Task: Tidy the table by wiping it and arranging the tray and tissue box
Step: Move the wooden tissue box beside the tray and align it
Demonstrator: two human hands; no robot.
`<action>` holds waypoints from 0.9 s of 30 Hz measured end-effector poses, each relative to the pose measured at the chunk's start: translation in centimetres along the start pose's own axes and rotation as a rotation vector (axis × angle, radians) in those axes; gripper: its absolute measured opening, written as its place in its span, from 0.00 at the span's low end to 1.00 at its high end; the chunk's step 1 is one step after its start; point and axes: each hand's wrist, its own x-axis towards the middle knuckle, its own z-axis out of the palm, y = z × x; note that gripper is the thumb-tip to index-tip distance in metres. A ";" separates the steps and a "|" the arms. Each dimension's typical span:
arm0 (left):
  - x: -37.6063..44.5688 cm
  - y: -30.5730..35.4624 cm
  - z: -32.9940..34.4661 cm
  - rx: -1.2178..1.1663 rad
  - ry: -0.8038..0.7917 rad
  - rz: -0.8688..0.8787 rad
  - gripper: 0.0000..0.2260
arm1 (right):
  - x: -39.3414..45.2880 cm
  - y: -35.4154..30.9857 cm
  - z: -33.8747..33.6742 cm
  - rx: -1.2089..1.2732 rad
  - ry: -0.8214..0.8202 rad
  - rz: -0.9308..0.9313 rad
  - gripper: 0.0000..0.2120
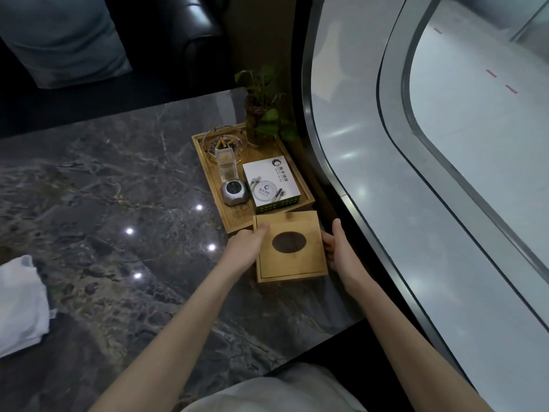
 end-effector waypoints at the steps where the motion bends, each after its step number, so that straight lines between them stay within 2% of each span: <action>1: 0.2 0.0 0.1 -0.029 -0.005 -0.039 0.25 | 0.1 0.0 -0.1 0.003 0.001 0.003 0.34; 6: 0.6 0.0 0.6 -0.108 -0.019 -0.131 0.27 | 0.6 0.3 -0.3 -0.020 -0.001 -0.001 0.33; 10: 0.9 -0.5 0.7 -0.181 -0.013 -0.136 0.25 | 0.6 -0.2 -0.7 -0.059 -0.038 -0.024 0.30; 12: 0.6 -1.2 0.7 -0.208 -0.018 -0.065 0.24 | 0.2 -0.5 -0.6 -0.135 -0.015 -0.086 0.26; 14: -0.8 -2.1 0.6 -0.059 0.018 0.143 0.27 | -0.8 -0.5 -0.4 -0.292 0.046 -0.258 0.26; 16: -2.6 -3.1 0.6 0.192 0.092 0.388 0.35 | -1.5 0.0 -0.3 -0.492 0.065 -0.497 0.28; 18: -3.4 -4.0 0.8 0.459 0.109 0.518 0.41 | -1.3 0.8 -0.3 -0.667 0.024 -0.596 0.26; 21: -3.1 -5.3 1.6 0.706 0.080 0.519 0.43 | -0.8 1.6 -0.6 -0.830 -0.018 -0.606 0.24; 27: -2.4 -5.3 1.4 0.804 0.073 0.561 0.40 | -1.0 2.2 -0.7 -1.008 0.055 -0.625 0.30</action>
